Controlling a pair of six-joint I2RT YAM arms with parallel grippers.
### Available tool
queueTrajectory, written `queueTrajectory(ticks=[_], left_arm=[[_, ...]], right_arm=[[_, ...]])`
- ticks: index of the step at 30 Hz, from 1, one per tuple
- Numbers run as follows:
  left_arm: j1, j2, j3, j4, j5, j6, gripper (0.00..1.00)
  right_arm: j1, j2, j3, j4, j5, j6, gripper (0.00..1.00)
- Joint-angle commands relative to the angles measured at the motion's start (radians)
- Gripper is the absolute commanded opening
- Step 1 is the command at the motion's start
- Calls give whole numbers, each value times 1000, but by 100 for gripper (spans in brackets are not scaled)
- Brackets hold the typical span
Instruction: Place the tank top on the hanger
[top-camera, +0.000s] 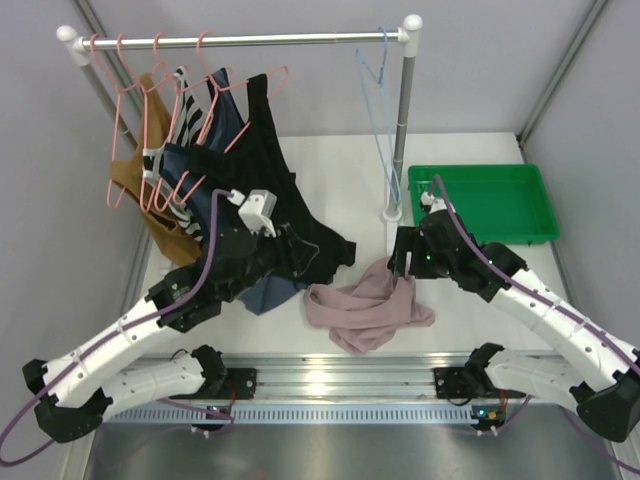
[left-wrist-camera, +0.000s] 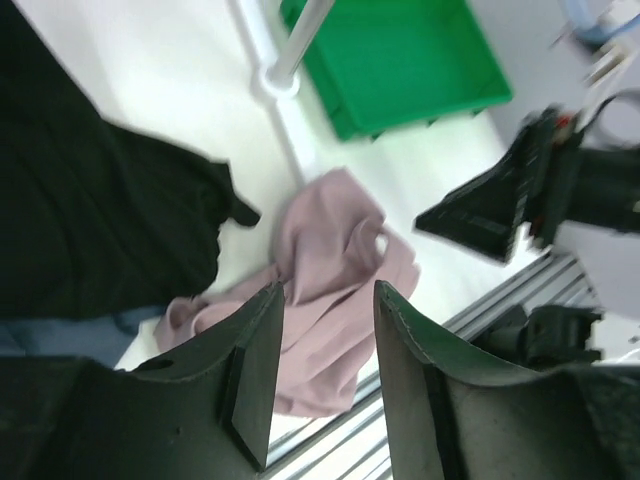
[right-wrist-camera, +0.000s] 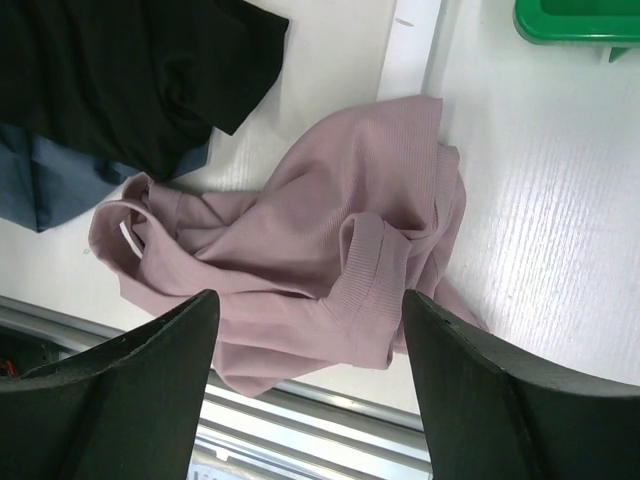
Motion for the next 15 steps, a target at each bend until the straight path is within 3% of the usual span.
queueTrajectory(ticks=[1, 5, 15], left_arm=[[-1, 42, 156, 10, -46, 67, 47], [-2, 170, 372, 30, -94, 158, 51], [-1, 448, 652, 87, -183, 256, 55]], right_arm=[[4, -18, 21, 2, 22, -11, 74], [-7, 4, 53, 11, 19, -30, 75], [-12, 160, 196, 3, 4, -113, 73]])
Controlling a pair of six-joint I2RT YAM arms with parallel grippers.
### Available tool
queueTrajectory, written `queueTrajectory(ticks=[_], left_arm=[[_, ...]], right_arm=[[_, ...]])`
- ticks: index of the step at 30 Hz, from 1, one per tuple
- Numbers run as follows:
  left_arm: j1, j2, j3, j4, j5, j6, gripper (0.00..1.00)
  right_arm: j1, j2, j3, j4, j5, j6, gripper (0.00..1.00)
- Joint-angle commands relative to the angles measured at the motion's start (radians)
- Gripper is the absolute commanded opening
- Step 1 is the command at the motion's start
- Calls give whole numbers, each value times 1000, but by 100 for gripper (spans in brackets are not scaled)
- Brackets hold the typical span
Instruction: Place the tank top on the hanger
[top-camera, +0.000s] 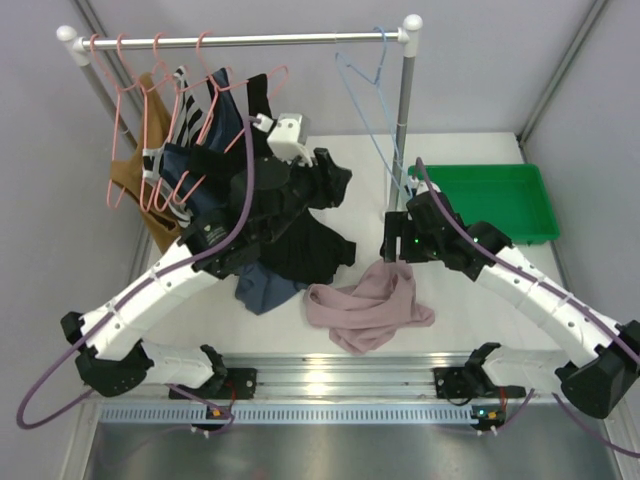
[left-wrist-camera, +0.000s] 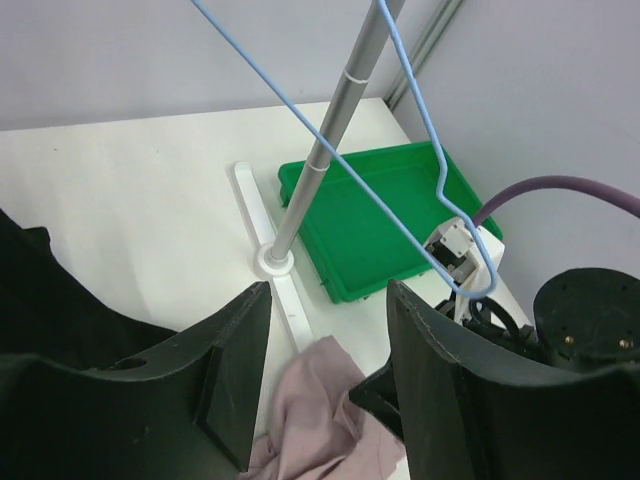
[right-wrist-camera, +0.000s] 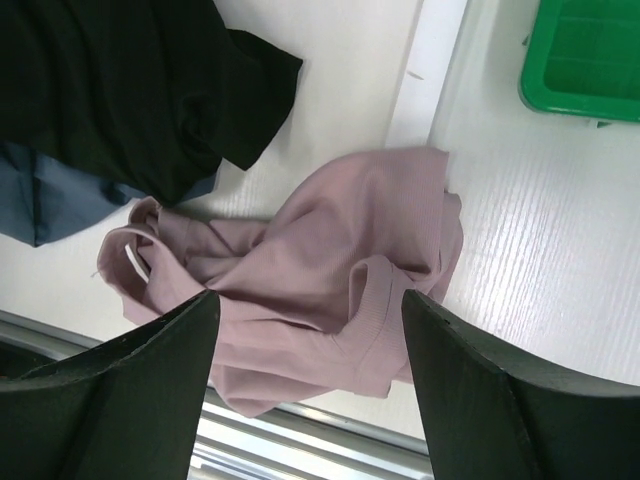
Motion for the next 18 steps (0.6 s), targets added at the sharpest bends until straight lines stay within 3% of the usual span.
queueTrajectory(ticks=[1, 18], left_arm=[[-1, 63, 86, 43, -51, 52, 55], [-1, 248, 264, 200, -146, 183, 69]], right_arm=[[-3, 38, 81, 9, -9, -47, 73], [12, -16, 12, 44, -59, -35, 69]])
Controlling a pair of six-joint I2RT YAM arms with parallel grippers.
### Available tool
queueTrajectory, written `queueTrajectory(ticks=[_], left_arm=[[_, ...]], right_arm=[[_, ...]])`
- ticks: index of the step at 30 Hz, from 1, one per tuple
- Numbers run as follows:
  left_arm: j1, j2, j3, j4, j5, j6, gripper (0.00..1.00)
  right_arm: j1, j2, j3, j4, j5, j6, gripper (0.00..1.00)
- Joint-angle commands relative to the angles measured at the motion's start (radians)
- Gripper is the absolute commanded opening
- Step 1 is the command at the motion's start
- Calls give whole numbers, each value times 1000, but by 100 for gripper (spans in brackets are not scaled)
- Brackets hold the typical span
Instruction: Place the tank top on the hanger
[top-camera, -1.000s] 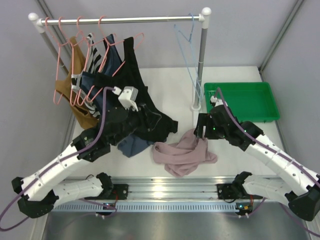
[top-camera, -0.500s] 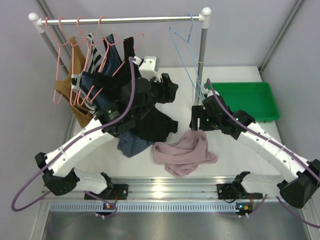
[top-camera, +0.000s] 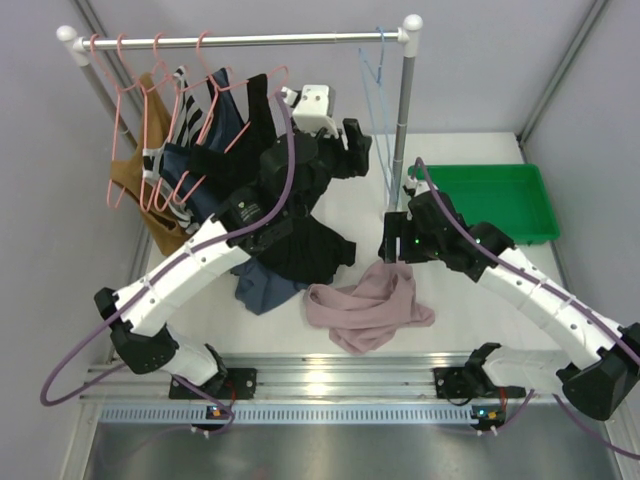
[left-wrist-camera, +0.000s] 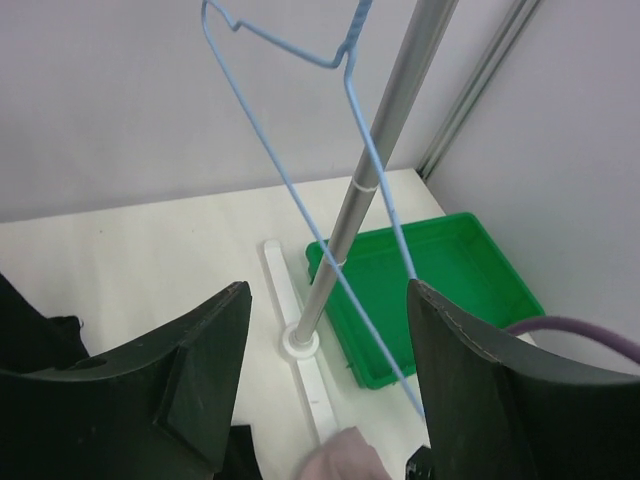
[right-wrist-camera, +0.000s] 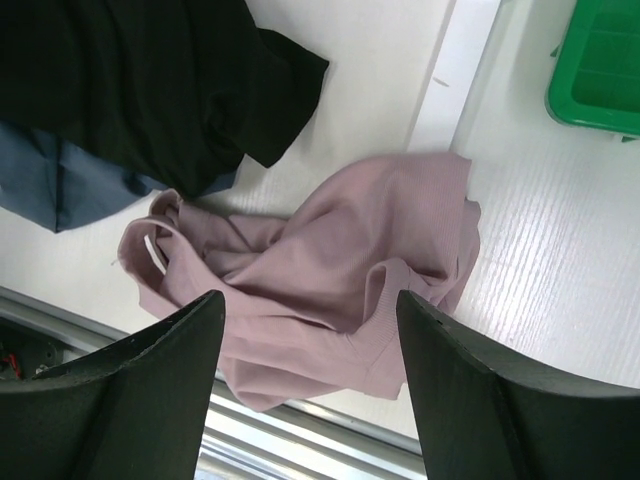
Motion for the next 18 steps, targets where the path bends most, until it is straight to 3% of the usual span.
queueTrajectory(ticks=[1, 8, 18], left_arm=[[-1, 46, 75, 90, -20, 61, 69], [-1, 93, 112, 139, -20, 124, 72], [1, 241, 260, 67, -96, 236, 73]], right_arm=[[11, -31, -16, 34, -13, -8, 69], [11, -44, -29, 24, -2, -5, 69], [11, -77, -35, 5, 10, 3, 69]])
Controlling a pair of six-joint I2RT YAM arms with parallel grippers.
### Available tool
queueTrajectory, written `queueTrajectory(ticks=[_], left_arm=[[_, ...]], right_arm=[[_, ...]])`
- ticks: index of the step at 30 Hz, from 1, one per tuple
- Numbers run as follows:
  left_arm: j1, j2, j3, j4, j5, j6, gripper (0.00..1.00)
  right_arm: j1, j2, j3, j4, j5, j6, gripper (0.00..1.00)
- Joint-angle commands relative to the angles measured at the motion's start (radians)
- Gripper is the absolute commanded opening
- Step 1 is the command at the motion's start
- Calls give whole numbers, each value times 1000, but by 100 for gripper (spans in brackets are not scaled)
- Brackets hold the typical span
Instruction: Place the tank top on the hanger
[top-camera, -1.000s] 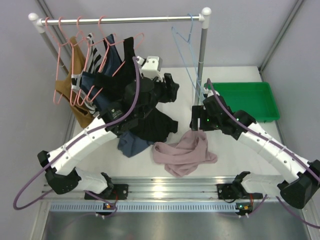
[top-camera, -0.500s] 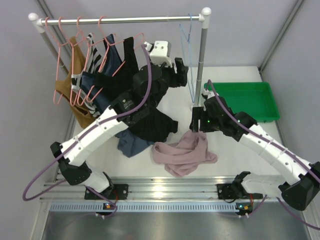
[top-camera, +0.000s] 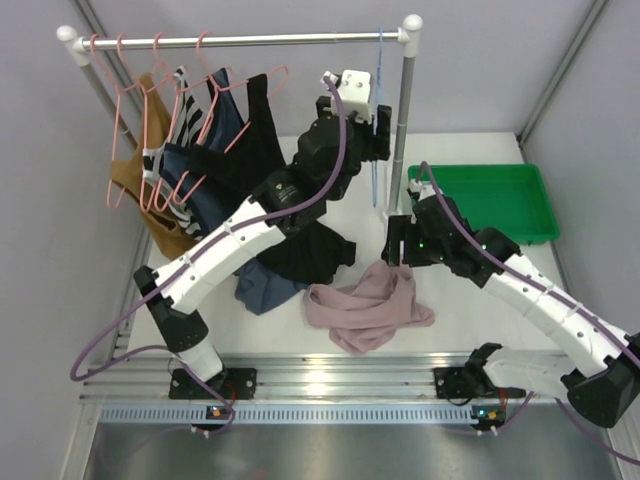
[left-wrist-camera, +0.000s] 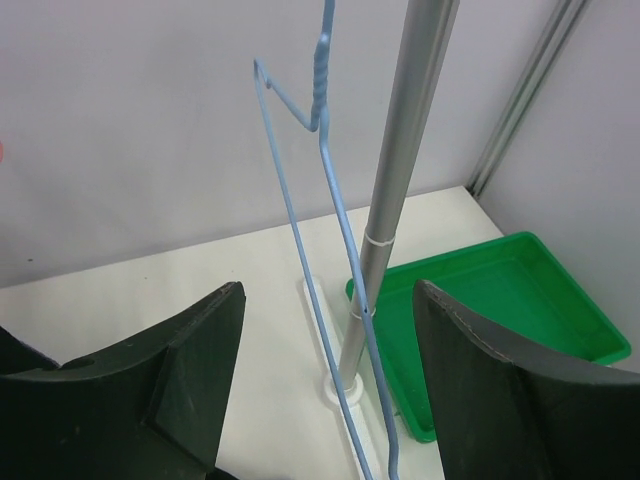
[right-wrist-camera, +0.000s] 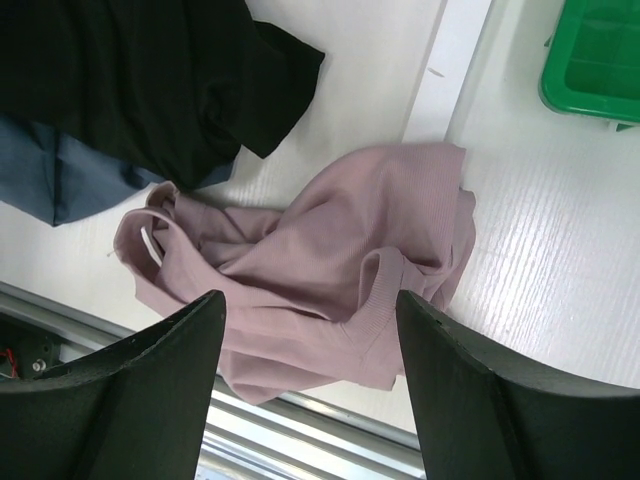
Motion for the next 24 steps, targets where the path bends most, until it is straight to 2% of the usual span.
queueTrajectory(ticks=[1, 4, 11, 16, 24], left_arm=[[1, 45, 79, -15, -46, 74, 73], [1, 65, 100, -26, -57, 91, 72], [1, 78, 108, -65, -67, 103, 63], [4, 77, 108, -69, -47, 120, 48], [41, 92, 142, -111, 8, 120, 43]], right_arm=[[11, -38, 3, 1, 17, 1, 69], [11, -49, 5, -7, 23, 1, 69], [11, -70, -3, -16, 31, 8, 68], [11, -78, -6, -17, 35, 11, 66], [11, -84, -1, -22, 35, 9, 66]])
